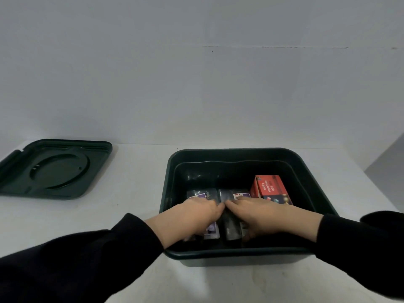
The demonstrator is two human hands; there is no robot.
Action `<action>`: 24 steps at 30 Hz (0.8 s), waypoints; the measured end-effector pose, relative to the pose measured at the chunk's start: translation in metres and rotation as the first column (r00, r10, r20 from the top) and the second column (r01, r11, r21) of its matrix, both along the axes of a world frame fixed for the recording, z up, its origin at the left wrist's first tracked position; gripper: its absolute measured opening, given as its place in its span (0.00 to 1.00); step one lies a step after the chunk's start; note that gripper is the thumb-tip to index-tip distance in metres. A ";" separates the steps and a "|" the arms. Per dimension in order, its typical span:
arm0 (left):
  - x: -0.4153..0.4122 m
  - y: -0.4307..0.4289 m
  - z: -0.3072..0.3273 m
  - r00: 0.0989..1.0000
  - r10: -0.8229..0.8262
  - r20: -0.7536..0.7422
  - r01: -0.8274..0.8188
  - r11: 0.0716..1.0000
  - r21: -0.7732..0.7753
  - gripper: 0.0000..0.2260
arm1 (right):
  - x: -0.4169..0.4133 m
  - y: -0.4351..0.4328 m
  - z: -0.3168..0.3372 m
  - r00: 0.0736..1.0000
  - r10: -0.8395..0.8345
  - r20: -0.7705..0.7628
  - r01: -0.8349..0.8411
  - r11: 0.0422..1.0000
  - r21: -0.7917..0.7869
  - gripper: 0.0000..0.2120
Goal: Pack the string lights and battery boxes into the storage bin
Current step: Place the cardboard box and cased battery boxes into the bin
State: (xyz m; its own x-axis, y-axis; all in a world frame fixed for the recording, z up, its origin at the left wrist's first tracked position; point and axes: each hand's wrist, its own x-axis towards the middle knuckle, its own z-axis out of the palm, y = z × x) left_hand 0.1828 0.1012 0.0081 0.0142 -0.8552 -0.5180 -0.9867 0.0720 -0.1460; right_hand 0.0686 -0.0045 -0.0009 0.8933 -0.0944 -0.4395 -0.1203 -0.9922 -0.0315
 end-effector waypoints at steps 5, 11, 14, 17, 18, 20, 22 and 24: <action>0.028 0.004 0.036 0.933 0.154 -0.325 -0.237 0.943 -0.235 0.17 | -0.006 -0.008 0.028 0.971 -0.201 0.130 0.164 0.954 0.249 0.29; 0.094 0.031 0.045 0.529 0.148 -0.836 -0.827 0.312 -0.468 0.03 | -0.030 0.006 0.068 0.893 -0.377 0.245 0.214 0.835 0.506 0.24; 0.125 0.034 0.021 0.566 0.245 -0.787 -0.819 0.059 -0.571 0.05 | -0.032 0.044 0.070 0.941 -0.310 0.140 0.161 0.768 0.620 0.32; 0.162 0.044 -0.012 0.468 0.495 -0.732 -0.865 0.088 -0.493 0.14 | -0.021 0.063 0.065 0.971 -0.228 0.074 0.121 0.732 0.670 0.38; 0.174 0.051 -0.022 0.440 0.601 -0.667 -0.876 0.124 -0.466 0.18 | -0.015 0.064 0.062 0.980 -0.186 0.066 0.091 0.724 0.684 0.38; 0.194 0.068 -0.038 0.383 0.767 -0.515 -0.895 0.170 -0.412 0.26 | -0.001 0.066 0.054 0.993 -0.105 0.054 0.035 0.696 0.718 0.36; 0.207 0.090 -0.048 0.278 0.864 -0.420 -0.931 0.135 -0.338 0.31 | 0.011 0.067 0.048 0.995 -0.067 0.069 -0.004 0.684 0.729 0.35; 0.213 0.110 -0.055 0.224 0.905 -0.361 -0.956 0.133 -0.261 0.33 | 0.021 0.068 0.045 0.993 -0.061 0.098 -0.033 0.667 0.745 0.33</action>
